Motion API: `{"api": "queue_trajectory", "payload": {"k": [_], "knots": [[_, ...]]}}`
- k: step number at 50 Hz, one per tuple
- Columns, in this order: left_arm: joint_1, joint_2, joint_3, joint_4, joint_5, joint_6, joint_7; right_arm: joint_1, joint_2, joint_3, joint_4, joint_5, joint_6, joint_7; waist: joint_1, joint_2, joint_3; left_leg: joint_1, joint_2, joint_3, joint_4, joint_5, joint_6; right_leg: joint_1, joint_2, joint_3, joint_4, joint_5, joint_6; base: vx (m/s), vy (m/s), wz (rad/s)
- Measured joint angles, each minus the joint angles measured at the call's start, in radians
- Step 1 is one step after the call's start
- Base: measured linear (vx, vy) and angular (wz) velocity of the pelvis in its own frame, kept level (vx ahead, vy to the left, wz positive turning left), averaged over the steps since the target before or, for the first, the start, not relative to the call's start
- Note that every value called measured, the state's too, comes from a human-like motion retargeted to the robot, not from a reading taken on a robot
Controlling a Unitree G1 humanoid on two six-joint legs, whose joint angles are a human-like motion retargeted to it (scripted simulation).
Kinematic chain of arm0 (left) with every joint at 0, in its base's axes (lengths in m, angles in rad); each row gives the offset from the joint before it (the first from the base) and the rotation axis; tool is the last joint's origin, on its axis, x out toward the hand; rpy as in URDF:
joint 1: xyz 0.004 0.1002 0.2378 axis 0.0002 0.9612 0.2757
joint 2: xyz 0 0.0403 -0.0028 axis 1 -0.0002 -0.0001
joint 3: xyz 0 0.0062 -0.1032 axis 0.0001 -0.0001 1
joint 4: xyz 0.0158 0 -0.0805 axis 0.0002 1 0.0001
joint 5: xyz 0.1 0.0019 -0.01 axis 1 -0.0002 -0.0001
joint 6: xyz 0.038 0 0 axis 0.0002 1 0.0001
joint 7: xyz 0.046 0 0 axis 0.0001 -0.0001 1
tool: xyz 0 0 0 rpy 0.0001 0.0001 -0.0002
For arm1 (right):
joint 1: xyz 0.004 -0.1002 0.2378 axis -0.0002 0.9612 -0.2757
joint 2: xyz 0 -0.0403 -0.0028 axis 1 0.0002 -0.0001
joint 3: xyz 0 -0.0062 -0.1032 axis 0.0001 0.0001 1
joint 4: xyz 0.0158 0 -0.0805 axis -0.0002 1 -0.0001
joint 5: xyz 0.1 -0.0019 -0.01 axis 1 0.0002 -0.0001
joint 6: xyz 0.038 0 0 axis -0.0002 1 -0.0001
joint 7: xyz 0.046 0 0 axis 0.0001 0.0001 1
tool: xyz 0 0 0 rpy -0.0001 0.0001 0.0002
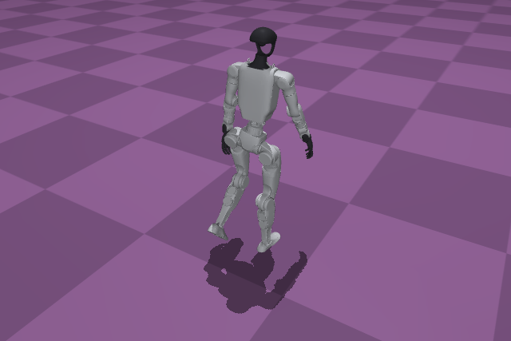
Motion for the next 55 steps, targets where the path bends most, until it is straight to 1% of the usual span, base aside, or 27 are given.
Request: {"api": "queue_trajectory", "payload": {"k": [3, 5, 8, 10, 12, 13, 15, 18, 20, 23, 25, 27, 30, 32, 33, 35, 37, 40, 42, 43, 45, 47, 48, 50, 52, 53, 55], "knots": [[0.122, 0.014, 0.032, 0.029, -0.018, 0.011, 0.002, -0.107, -0.007, 0.002, -0.059, 0.020, -0.008, -0.042, 0.080, -0.025, 0.027, -0.135, 0.024, 0.067, 0.109, -0.108, 0.055, 0.027, -0.002, 0.050, 0.019, -0.038, -0.013, 0.56, -0.08, -0.95], [0.199, 0.027, 0.042, 0.024, -0.039, 0.009, -0.005, -0.172, -0.013, 0.006, -0.101, 0.038, -0.017, -0.064, 0.129, -0.043, 0.043, -0.204, 0.056, 0.113, 0.111, -0.175, 0.095, 0.041, -0.005, 0.079, 0.032, -0.060, -0.018, 0.55, -0.04, -0.84], [0.295, 0.048, 0.044, -0.009, -0.082, 0.006, -0.022, -0.250, -0.023, 0.012, -0.170, 0.068, -0.030, -0.088, 0.183, -0.060, 0.061, -0.265, 0.105, 0.162, -0.016, -0.220, 0.136, 0.063, -0.006, 0.105, 0.047, -0.090, -0.018, 0.55, 0.00, -0.61], [0.341, 0.059, 0.048, -0.035, -0.113, 0.009, -0.030, -0.287, -0.029, 0.012, -0.217, 0.079, -0.035, -0.098, 0.214, -0.065, 0.071, -0.270, 0.133, 0.187, -0.193, -0.210, 0.145, 0.080, -0.003, 0.118, 0.054, -0.107, -0.014, 0.57, 0.04, -0.52], [0.368, 0.064, 0.062, -0.057, -0.149, 0.013, -0.025, -0.310, -0.031, 0.008, -0.263, 0.077, -0.036, -0.098, 0.248, -0.054, 0.086, -0.225, 0.163, 0.219, -0.460, -0.156, 0.134, 0.107, 0.015, 0.136, 0.058, -0.120, -0.009, 0.61, 0.08, -0.66], [0.375, 0.064, 0.074, -0.065, -0.168, 0.013, -0.018, -0.317, -0.030, 0.004, -0.285, 0.072, -0.037, -0.096, 0.266, -0.041, 0.096, -0.186, 0.182, 0.240, -0.613, -0.120, 0.119, 0.127, 0.032, 0.147, 0.059, -0.126, -0.007, 0.65, 0.11, -0.79], [0.377, 0.058, 0.107, -0.075, -0.204, 0.006, 0.003, -0.318, -0.027, -0.004, -0.327, 0.058, -0.044, -0.089, 0.300, 0.001, 0.121, -0.099, 0.225, 0.285, -0.898, -0.055, 0.061, 0.185, 0.077, 0.169, 0.058, -0.137, -0.002, 0.69, 0.15, -0.81], [0.344, 0.035, 0.163, -0.067, -0.226, -0.012, 0.026, -0.290, -0.020, -0.002, -0.371, 0.035, -0.063, -0.060, 0.316, 0.057, 0.149, -0.017, 0.262, 0.327, -1.138, -0.022, -0.042, 0.277, 0.123, 0.186, 0.057, -0.152, 0.009, 0.71, 0.21, -0.45], [0.305, 0.021, 0.185, -0.055, -0.233, -0.020, 0.029, -0.256, -0.012, 0.010, -0.379, 0.012, -0.070, -0.032, 0.308, 0.064, 0.148, -0.006, 0.264, 0.331, -1.169, -0.030, -0.075, 0.310, 0.124, 0.189, 0.069, -0.153, 0.015, 0.70, 0.23, -0.04], [0.224, 0.012, 0.181, -0.034, -0.236, -0.027, 0.024, -0.176, 0.009, 0.026, -0.351, -0.026, -0.069, 0.013, 0.280, 0.061, 0.124, 0.028, 0.250, 0.321, -1.169, -0.014, -0.078, 0.329, 0.118, 0.186, 0.123, -0.116, 0.007, 0.72, 0.25, 0.19], [0.158, 0.012, 0.161, -0.020, -0.226, -0.039, 0.016, -0.109, 0.024, 0.032, -0.311, -0.041, -0.071, 0.036, 0.253, 0.067, 0.107, 0.073, 0.244, 0.311, -1.169, -0.014, -0.074, 0.334, 0.123, 0.178, 0.192, -0.054, -0.008, 0.75, 0.26, 0.33], [0.086, 0.015, 0.127, -0.010, -0.196, -0.060, 0.006, -0.030, 0.039, 0.033, -0.251, -0.038, -0.080, 0.050, 0.224, 0.088, 0.087, 0.128, 0.254, 0.293, -1.166, -0.043, -0.071, 0.305, 0.143, 0.157, 0.332, 0.038, -0.033, 0.75, 0.27, 0.37], [-0.036, 0.027, 0.074, -0.014, -0.136, -0.080, 0.015, 0.082, 0.051, 0.010, -0.144, -0.008, -0.077, 0.049, 0.175, 0.125, 0.051, 0.176, 0.282, 0.254, -1.133, -0.112, -0.067, 0.159, 0.175, 0.110, 0.662, 0.156, -0.062, 0.69, 0.25, 0.45], [-0.134, 0.041, 0.051, -0.033, -0.105, -0.071, 0.046, 0.140, 0.044, -0.028, -0.073, 0.023, -0.058, 0.031, 0.137, 0.142, 0.037, 0.191, 0.288, 0.228, -1.112, -0.149, -0.069, 0.030, 0.179, 0.079, 0.874, 0.162, -0.085, 0.62, 0.21, 0.54], [-0.185, 0.049, 0.043, -0.046, -0.093, -0.064, 0.063, 0.164, 0.038, -0.049, -0.039, 0.039, -0.047, 0.021, 0.118, 0.151, 0.034, 0.200, 0.289, 0.216, -1.103, -0.164, -0.072, -0.032, 0.179, 0.065, 0.960, 0.139, -0.099, 0.59, 0.18, 0.58], [-0.288, 0.065, 0.030, -0.075, -0.076, -0.049, 0.092, 0.207, 0.019, -0.089, 0.020, 0.066, -0.028, 0.007, 0.078, 0.167, 0.035, 0.218, 0.288, 0.192, -1.089, -0.190, -0.078, -0.143, 0.175, 0.037, 1.077, 0.074, -0.127, 0.57, 0.16, 0.61], [-0.384, 0.082, 0.018, -0.108, -0.073, -0.045, 0.108, 0.247, -0.005, -0.115, 0.063, 0.082, -0.018, 0.007, 0.037, 0.184, 0.040, 0.237, 0.284, 0.168, -1.079, -0.213, -0.081, -0.232, 0.162, 0.004, 1.111, 0.023, -0.145, 0.55, 0.13, 0.65], [-0.510, 0.107, -0.001, -0.165, -0.083, -0.055, 0.115, 0.305, -0.038, -0.133, 0.096, 0.094, -0.015, 0.024, -0.027, 0.207, 0.053, 0.270, 0.277, 0.129, -1.067, -0.246, -0.080, -0.324, 0.134, -0.056, 1.038, -0.035, -0.154, 0.54, 0.09, 0.72], [-0.576, 0.124, -0.014, -0.208, -0.103, -0.070, 0.115, 0.342, -0.055, -0.134, 0.097, 0.098, -0.018, 0.042, -0.068, 0.216, 0.065, 0.297, 0.269, 0.102, -1.061, -0.267, -0.080, -0.346, 0.111, -0.102, 0.897, -0.048, -0.152, 0.56, 0.04, 0.76], [-0.603, 0.132, -0.019, -0.231, -0.118, -0.079, 0.114, 0.360, -0.061, -0.134, 0.094, 0.100, -0.019, 0.051, -0.088, 0.218, 0.071, 0.311, 0.263, 0.089, -1.058, -0.278, -0.080, -0.347, 0.100, -0.125, 0.801, -0.038, -0.148, 0.57, 0.01, 0.79], [-0.647, 0.146, -0.027, -0.280, -0.162, -0.096, 0.114, 0.392, -0.069, -0.135, 0.082, 0.103, -0.015, 0.069, -0.126, 0.211, 0.084, 0.344, 0.242, 0.062, -1.053, -0.298, -0.081, -0.324, 0.083, -0.158, 0.556, 0.024, -0.131, 0.59, -0.03, 0.84], [-0.676, 0.156, -0.027, -0.330, -0.220, -0.102, 0.125, 0.411, -0.071, -0.144, 0.070, 0.097, 0.008, 0.083, -0.165, 0.186, 0.107, 0.395, 0.206, 0.030, -1.050, -0.321, -0.082, -0.263, 0.063, -0.173, 0.267, 0.133, -0.093, 0.65, -0.09, 0.89], [-0.689, 0.161, -0.022, -0.354, -0.242, -0.096, 0.134, 0.412, -0.067, -0.153, 0.065, 0.081, 0.028, 0.094, -0.182, 0.170, 0.127, 0.432, 0.191, 0.014, -1.051, -0.333, -0.082, -0.226, 0.054, -0.178, 0.136, 0.178, -0.062, 0.69, -0.14, 0.72], [-0.696, 0.168, -0.008, -0.387, -0.237, -0.088, 0.138, 0.416, -0.049, -0.166, 0.062, 0.037, 0.052, 0.126, -0.196, 0.147, 0.145, 0.490, 0.181, -0.002, -1.055, -0.353, -0.086, -0.201, 0.051, -0.175, -0.022, 0.175, 0.005, 0.71, -0.18, 0.38], [-0.679, 0.165, 0.009, -0.410, -0.205, -0.087, 0.121, 0.408, -0.030, -0.176, 0.068, -0.007, 0.057, 0.167, -0.192, 0.143, 0.143, 0.526, 0.191, -0.006, -1.054, -0.358, -0.088, -0.229, 0.060, -0.146, -0.022, 0.102, 0.052, 0.70, -0.21, 0.04], [-0.662, 0.160, 0.015, -0.418, -0.196, -0.087, 0.109, 0.401, -0.023, -0.178, 0.073, -0.020, 0.058, 0.182, -0.186, 0.143, 0.135, 0.538, 0.194, -0.009, -1.049, -0.356, -0.086, -0.233, 0.066, -0.129, -0.022, 0.101, 0.059, 0.71, -0.22, -0.06], [-0.613, 0.144, 0.021, -0.426, -0.180, -0.087, 0.084, 0.383, -0.011, -0.179, 0.084, -0.038, 0.060, 0.202, -0.168, 0.138, 0.113, 0.555, 0.192, -0.017, -1.028, -0.340, -0.076, -0.219, 0.070, -0.112, -0.022, 0.148, 0.059, 0.73, -0.23, -0.11]]}}
